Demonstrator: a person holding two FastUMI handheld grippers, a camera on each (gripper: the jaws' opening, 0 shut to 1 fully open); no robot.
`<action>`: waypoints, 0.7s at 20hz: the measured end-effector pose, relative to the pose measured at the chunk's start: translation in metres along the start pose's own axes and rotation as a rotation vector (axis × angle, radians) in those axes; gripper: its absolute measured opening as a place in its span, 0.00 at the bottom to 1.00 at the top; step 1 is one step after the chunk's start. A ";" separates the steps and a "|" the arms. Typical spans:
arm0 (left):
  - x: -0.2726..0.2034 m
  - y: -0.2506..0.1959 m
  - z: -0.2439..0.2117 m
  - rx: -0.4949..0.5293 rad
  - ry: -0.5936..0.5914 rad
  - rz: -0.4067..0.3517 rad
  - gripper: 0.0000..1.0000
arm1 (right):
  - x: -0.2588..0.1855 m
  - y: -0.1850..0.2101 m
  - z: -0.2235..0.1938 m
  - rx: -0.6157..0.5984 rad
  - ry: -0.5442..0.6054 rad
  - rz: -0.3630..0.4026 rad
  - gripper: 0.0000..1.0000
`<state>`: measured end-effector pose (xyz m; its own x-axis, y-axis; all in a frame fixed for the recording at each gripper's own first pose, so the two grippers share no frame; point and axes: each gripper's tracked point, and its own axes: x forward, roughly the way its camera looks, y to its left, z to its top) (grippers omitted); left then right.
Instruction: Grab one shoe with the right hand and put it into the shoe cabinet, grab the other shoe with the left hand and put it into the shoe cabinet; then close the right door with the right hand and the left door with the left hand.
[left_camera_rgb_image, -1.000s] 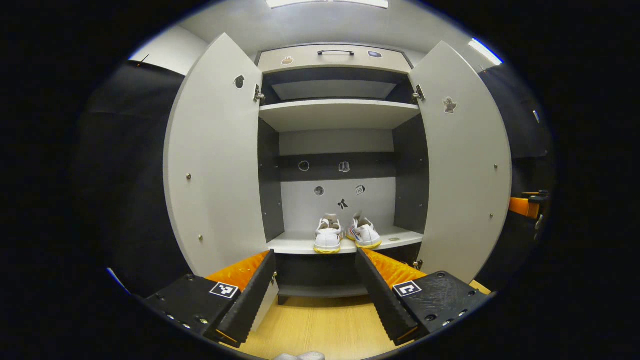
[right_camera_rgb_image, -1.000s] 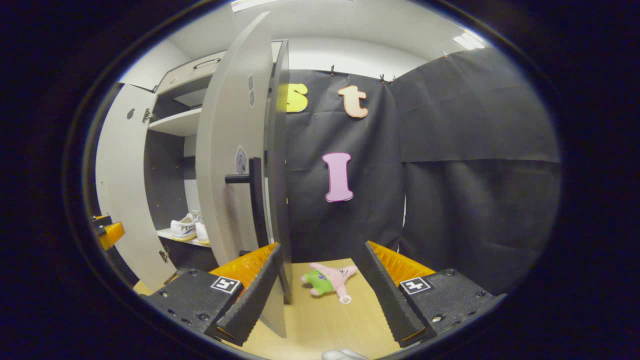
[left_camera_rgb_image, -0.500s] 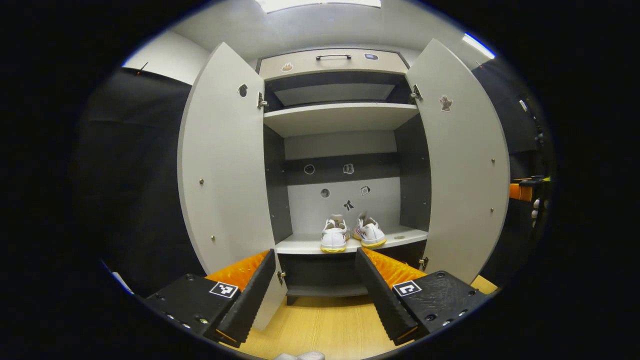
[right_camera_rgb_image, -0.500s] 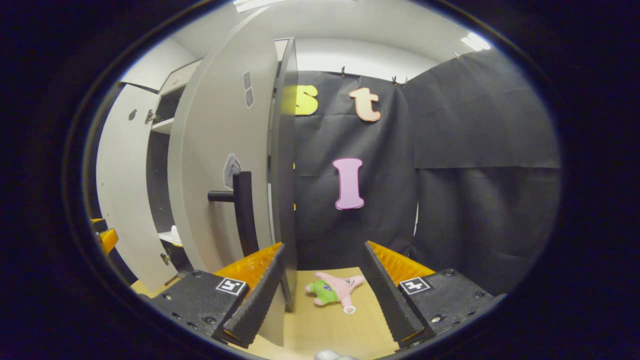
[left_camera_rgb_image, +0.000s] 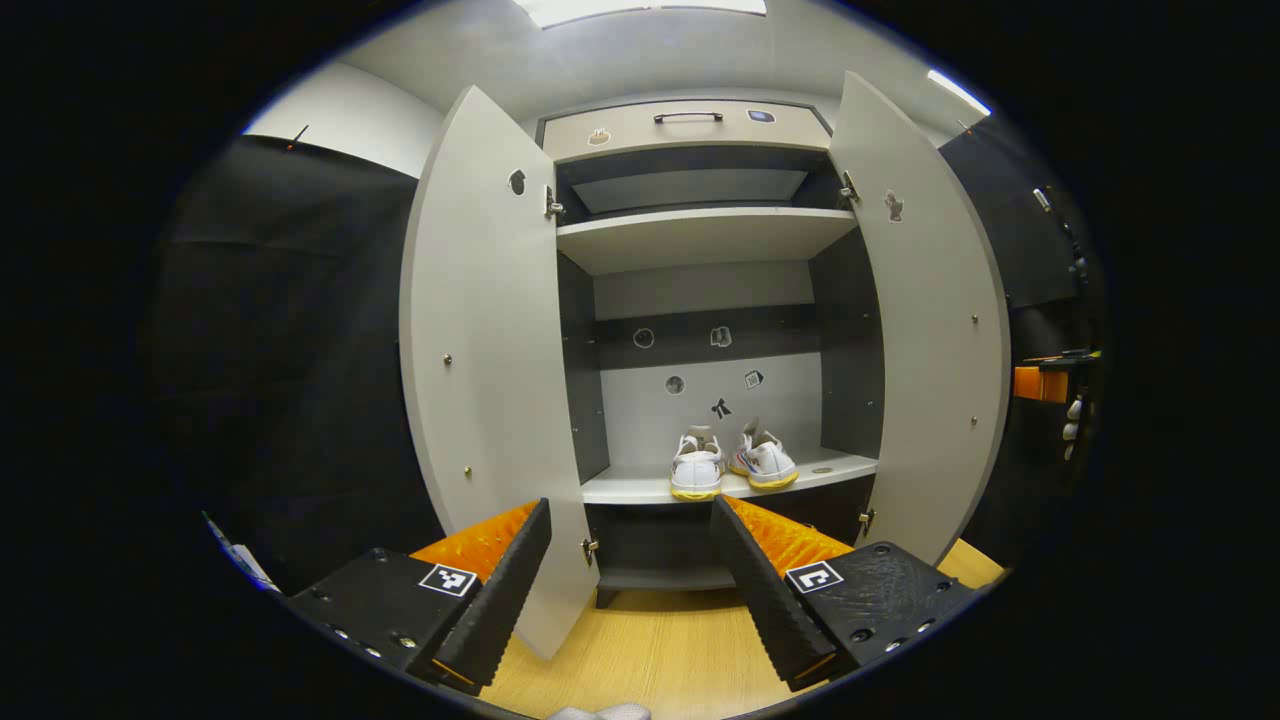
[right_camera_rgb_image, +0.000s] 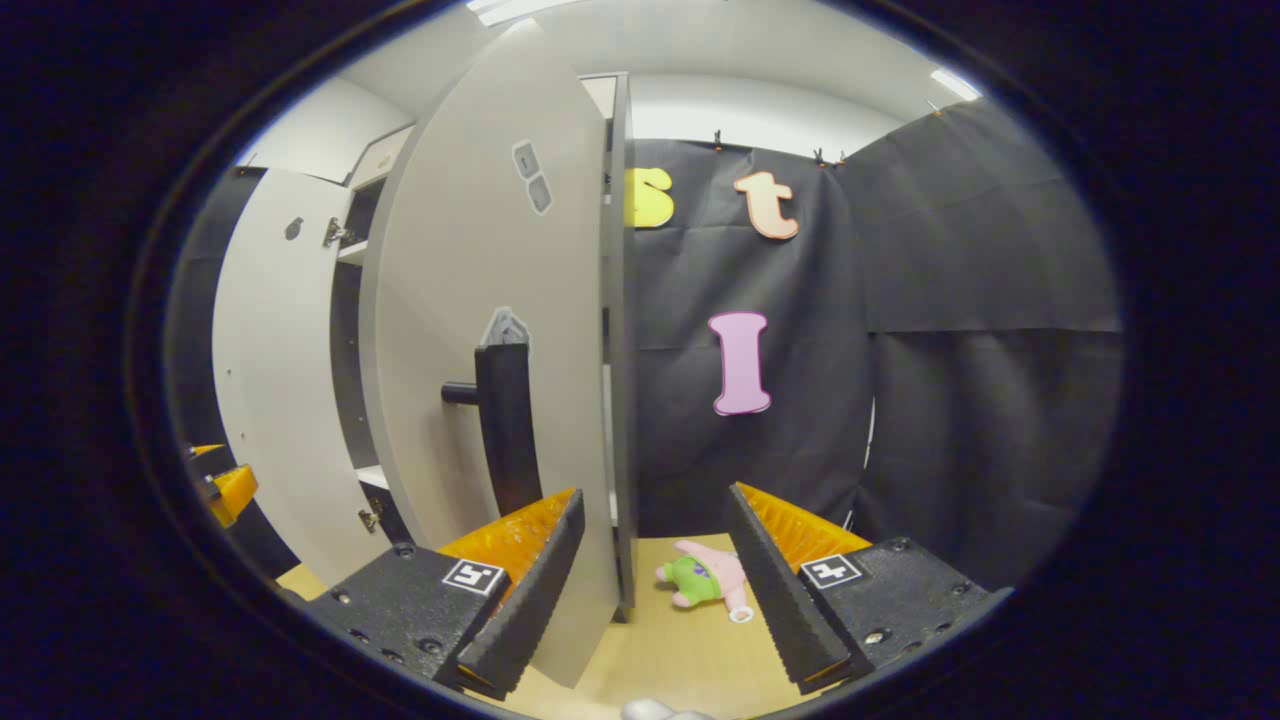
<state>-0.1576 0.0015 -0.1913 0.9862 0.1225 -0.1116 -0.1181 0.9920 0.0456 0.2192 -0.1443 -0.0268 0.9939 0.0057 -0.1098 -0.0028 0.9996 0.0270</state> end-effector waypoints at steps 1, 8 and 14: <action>-0.003 0.006 -0.002 -0.002 0.004 0.002 0.96 | 0.002 0.015 0.000 -0.001 0.002 0.014 0.93; -0.019 0.063 -0.002 -0.016 0.010 0.046 0.96 | 0.027 0.121 -0.003 -0.005 0.026 0.149 0.94; -0.020 0.108 0.003 -0.021 -0.003 0.074 0.96 | 0.002 0.161 0.004 -0.010 0.005 0.169 1.00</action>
<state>-0.1895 0.1057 -0.1813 0.9750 0.1952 -0.1061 -0.1927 0.9807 0.0331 0.2214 0.0168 -0.0189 0.9786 0.1744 -0.1096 -0.1714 0.9845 0.0359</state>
